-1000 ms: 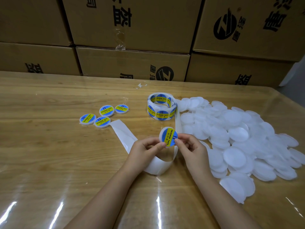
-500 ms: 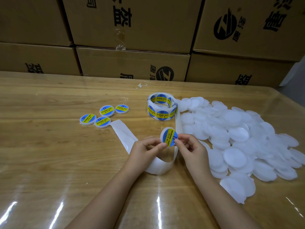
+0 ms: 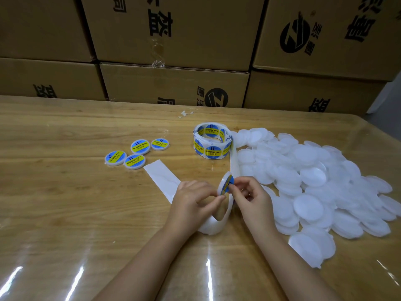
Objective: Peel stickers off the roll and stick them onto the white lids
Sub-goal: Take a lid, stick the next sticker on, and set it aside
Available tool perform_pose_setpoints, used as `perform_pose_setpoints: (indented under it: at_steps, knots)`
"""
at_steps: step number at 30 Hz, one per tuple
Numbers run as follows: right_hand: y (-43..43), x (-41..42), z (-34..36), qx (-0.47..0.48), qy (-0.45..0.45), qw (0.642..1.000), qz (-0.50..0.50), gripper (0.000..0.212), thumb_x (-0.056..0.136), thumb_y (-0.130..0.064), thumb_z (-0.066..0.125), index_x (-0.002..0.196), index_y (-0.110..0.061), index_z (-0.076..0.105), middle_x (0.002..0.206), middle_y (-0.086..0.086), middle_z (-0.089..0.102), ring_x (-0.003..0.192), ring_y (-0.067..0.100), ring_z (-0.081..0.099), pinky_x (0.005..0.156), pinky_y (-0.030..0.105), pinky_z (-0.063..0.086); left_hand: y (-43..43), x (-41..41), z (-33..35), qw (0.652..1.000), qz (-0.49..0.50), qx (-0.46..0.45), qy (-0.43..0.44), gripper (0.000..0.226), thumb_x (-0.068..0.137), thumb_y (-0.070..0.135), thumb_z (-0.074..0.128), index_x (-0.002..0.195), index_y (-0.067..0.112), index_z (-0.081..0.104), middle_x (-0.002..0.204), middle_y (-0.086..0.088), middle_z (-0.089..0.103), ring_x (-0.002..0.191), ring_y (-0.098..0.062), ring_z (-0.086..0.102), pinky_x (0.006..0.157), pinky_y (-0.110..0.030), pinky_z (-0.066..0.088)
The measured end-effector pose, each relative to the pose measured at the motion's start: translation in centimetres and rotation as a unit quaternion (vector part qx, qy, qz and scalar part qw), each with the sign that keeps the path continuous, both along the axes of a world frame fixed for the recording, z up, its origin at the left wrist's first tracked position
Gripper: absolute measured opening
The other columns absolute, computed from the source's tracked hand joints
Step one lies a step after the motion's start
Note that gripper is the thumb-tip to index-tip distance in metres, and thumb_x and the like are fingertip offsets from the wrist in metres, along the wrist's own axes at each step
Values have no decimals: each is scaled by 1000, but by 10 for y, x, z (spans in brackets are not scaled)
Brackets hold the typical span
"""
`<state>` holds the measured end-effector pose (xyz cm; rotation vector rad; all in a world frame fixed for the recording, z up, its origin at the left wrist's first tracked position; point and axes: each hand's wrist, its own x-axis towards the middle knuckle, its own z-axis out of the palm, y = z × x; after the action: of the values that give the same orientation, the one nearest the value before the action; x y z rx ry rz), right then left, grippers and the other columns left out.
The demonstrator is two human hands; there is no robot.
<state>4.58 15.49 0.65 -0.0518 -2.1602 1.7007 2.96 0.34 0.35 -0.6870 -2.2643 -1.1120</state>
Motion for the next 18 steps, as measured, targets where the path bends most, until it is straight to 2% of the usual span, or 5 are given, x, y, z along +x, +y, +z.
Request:
perform_pose_setpoints:
  at_steps: [5, 8, 12, 15, 18]
  knots:
    - [-1, -1, 0, -10, 5, 1000, -2, 19, 85, -9, 68, 89, -26, 60, 66, -12, 63, 55, 2, 47, 55, 11, 38, -1, 1, 0, 1000, -5, 2, -3, 25, 82, 38, 61, 68, 17, 66, 69, 15, 61, 72, 1, 50, 75, -24, 35]
    - [0, -2, -1, -17, 11, 1000, -11, 19, 85, -11, 68, 92, -26, 58, 64, -6, 60, 54, 3, 46, 56, 11, 39, -2, 0, 1, 992, -62, 63, -87, 20, 82, 31, 69, 68, 17, 66, 67, 15, 59, 71, 1, 53, 74, -24, 40]
    - [1, -4, -2, 1, 19, 1000, -24, 17, 83, -16, 71, 90, -27, 60, 66, -4, 49, 54, 4, 42, 56, 11, 38, -7, -3, 4, 947, -104, 190, -239, 12, 83, 13, 69, 72, 16, 70, 75, 4, 66, 76, -5, 58, 73, -17, 42]
    - [1, -3, -2, 9, 22, 1000, -3, 22, 82, -16, 72, 92, -31, 59, 69, -1, 50, 55, 5, 43, 57, 10, 38, -7, -5, 6, 932, -117, 199, -278, 12, 86, 11, 66, 76, 15, 72, 81, -5, 68, 78, -7, 58, 74, -18, 43]
    - [-1, -1, -3, 24, 29, 999, 26, 34, 79, -12, 75, 98, -34, 56, 77, -1, 53, 56, 5, 43, 57, 9, 38, -8, -4, 7, 922, -137, 217, -291, 14, 85, 12, 65, 77, 19, 73, 79, 8, 70, 79, -3, 61, 75, -14, 44]
